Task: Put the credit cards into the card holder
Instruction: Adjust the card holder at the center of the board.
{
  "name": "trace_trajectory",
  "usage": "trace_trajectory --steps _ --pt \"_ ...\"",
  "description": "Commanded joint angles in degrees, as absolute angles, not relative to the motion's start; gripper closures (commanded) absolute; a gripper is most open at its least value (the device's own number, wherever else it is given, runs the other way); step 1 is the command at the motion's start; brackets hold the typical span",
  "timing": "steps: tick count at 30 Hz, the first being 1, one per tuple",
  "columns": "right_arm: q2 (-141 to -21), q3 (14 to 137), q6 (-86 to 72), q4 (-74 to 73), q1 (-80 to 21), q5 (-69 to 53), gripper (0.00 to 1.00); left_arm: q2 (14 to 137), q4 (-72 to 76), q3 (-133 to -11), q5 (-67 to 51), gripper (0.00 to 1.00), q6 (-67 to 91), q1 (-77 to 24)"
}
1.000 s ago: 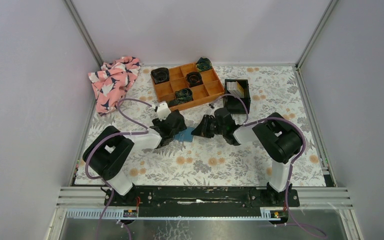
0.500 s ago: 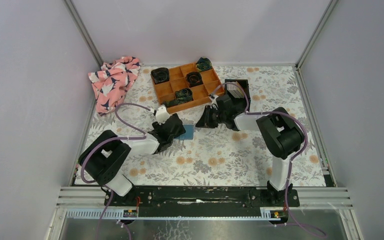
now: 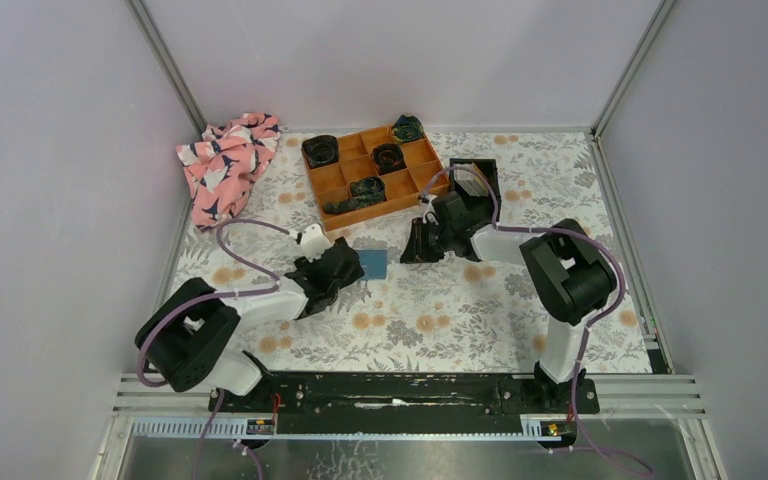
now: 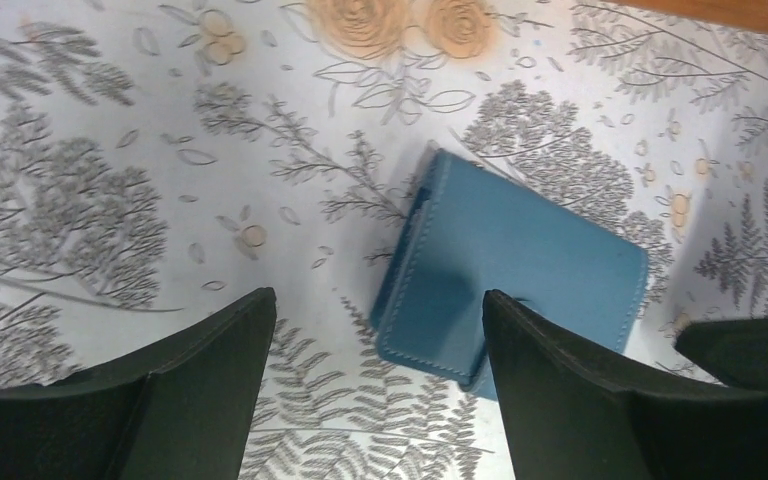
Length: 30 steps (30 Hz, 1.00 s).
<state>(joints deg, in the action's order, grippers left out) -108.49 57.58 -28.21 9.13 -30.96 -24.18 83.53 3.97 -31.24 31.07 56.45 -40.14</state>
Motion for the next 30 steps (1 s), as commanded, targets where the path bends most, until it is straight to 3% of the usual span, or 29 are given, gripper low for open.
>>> trace_trajectory --steps 1,16,30 --pt "-101.29 55.91 -23.99 5.69 -34.55 -18.08 0.73 80.67 -4.53 -31.24 36.51 0.16 59.32 -40.56" --pt "-99.59 52.87 -25.63 4.04 -47.97 -7.25 0.78 87.77 -4.63 -38.6 44.81 0.15 54.7 -39.99" --pt "-105.91 57.12 -26.72 5.8 -49.56 -7.33 0.81 93.32 5.33 -39.51 37.34 0.16 49.75 -32.61"
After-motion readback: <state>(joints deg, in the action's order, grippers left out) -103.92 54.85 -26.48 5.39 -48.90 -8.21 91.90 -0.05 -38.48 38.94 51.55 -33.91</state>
